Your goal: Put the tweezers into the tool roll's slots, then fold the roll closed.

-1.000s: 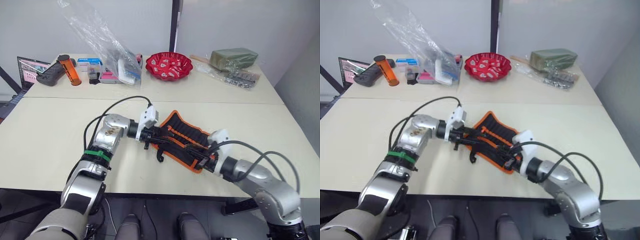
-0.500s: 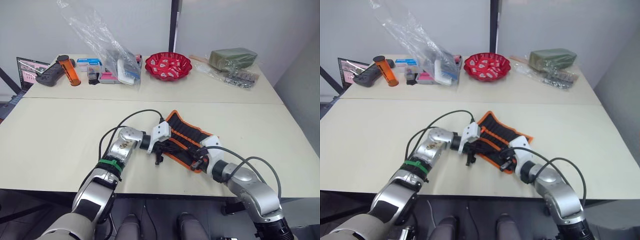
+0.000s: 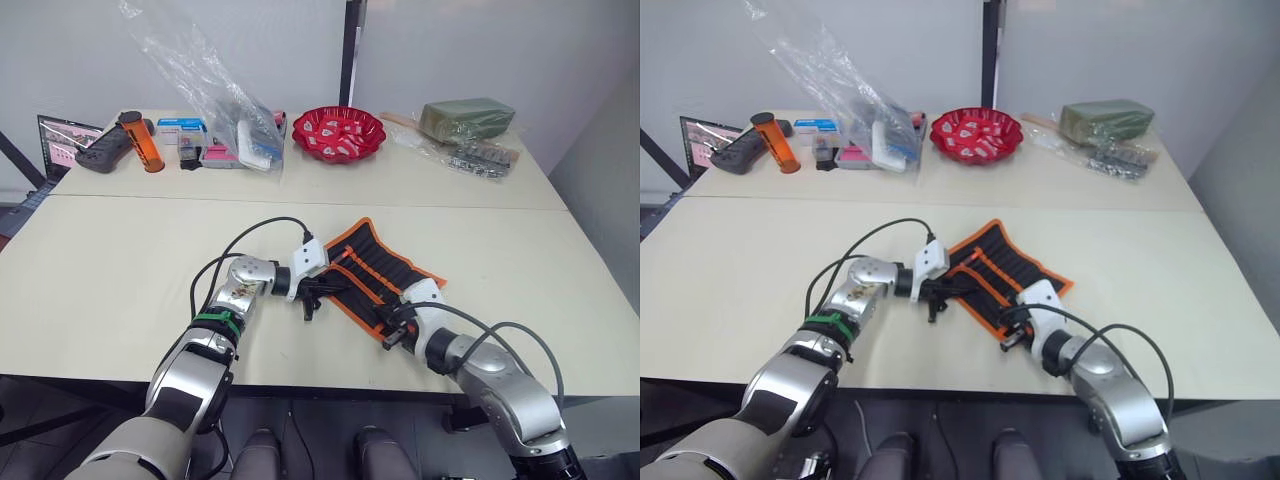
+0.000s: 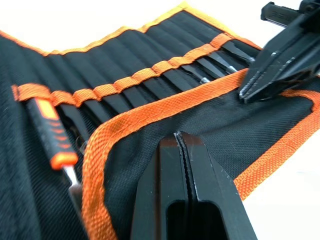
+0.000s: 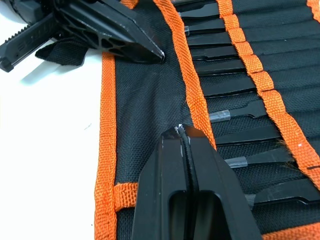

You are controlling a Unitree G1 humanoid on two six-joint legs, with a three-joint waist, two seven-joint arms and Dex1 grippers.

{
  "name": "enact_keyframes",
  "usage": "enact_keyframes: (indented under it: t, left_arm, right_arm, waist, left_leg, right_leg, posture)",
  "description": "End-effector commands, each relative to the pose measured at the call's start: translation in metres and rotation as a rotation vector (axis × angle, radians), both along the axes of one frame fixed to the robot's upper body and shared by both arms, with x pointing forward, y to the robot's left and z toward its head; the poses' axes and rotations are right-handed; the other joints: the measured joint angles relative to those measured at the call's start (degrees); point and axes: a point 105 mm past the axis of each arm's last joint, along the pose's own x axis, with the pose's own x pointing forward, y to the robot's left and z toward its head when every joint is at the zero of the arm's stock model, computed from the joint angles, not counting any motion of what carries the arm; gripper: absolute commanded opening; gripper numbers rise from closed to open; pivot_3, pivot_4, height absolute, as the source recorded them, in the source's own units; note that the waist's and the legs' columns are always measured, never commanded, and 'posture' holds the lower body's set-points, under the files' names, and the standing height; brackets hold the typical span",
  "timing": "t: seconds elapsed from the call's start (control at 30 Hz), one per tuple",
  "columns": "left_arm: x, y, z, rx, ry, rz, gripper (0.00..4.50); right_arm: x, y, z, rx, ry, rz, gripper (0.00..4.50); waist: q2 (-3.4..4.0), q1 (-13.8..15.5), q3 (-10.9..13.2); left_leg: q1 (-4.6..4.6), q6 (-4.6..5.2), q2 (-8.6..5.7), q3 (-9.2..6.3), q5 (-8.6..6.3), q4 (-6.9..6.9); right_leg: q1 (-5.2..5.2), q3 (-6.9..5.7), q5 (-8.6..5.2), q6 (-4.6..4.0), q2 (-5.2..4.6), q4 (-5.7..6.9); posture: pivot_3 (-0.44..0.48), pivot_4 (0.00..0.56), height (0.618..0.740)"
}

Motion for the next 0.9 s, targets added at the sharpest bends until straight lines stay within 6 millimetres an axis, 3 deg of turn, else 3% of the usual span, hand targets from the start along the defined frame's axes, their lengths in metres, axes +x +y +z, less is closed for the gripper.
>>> enact_keyframes:
  t: [0.03, 0.2, 0.37, 0.57, 0.7, 0.9]
  left_arm:
    - [0.022, 0.016, 0.015, -0.029, -0.017, 0.147, 0.01]
    - [0.034, 0.029, 0.014, -0.020, 0.028, 0.262, 0.01]
    - [0.033, 0.029, 0.019, -0.052, 0.037, 0.244, 0.01]
    - [0.025, 0.028, 0.049, -0.201, 0.045, 0.137, 0.01]
    - [0.013, 0.028, 0.054, -0.207, 0.050, 0.063, 0.01]
    - [0.002, 0.009, 0.038, -0.128, 0.040, 0.034, 0.01]
  right_arm:
    - [-0.006, 0.002, -0.011, -0.031, 0.036, 0.014, 0.00]
    - [-0.006, 0.000, -0.013, -0.044, 0.042, 0.013, 0.00]
    - [-0.005, -0.002, -0.010, -0.042, 0.027, 0.010, 0.00]
    - [0.000, 0.000, 0.034, 0.001, -0.101, 0.036, 0.00]
    - [0.002, 0.011, 0.062, 0.035, -0.167, 0.069, 0.00]
    - [0.019, 0.015, 0.056, -0.011, -0.153, 0.032, 0.00]
  waist:
    - [0.00, -0.10, 0.00]
    - [-0.02, -0.08, -0.02]
    - [-0.02, -0.11, -0.07]
    - [-0.02, -0.11, -0.06]
    - [-0.01, -0.18, -0.06]
    - [-0.01, 0.03, -0.06]
  left_leg:
    - [0.00, 0.00, 0.00, 0.00, 0.00, 0.00]
    - [-0.01, 0.00, 0.00, 0.00, 0.00, 0.00]
    - [0.02, 0.00, 0.00, 0.00, 0.00, 0.00]
    - [-0.10, 0.00, 0.00, 0.00, 0.00, 0.00]
    - [-0.13, 0.00, 0.00, 0.00, 0.00, -0.03]
    - [-0.11, 0.00, 0.00, 0.00, 0.00, -0.07]
  right_leg:
    - [-0.01, 0.00, 0.00, 0.01, 0.01, 0.00]
    - [0.00, 0.00, -0.03, 0.04, 0.01, -0.01]
    - [0.01, 0.00, -0.03, 0.04, 0.01, 0.00]
    - [-0.09, 0.00, 0.00, 0.01, 0.00, -0.01]
    - [-0.12, 0.00, 0.00, -0.01, 0.00, -0.01]
    - [-0.11, 0.00, 0.01, -0.02, -0.01, -0.04]
  posture:
    - [0.000, 0.150, 0.735]
    - [0.000, 0.150, 0.735]
    - [0.000, 0.150, 0.735]
    - [0.000, 0.150, 0.735]
    - [0.000, 0.150, 0.735]
    - [0.000, 0.150, 0.735]
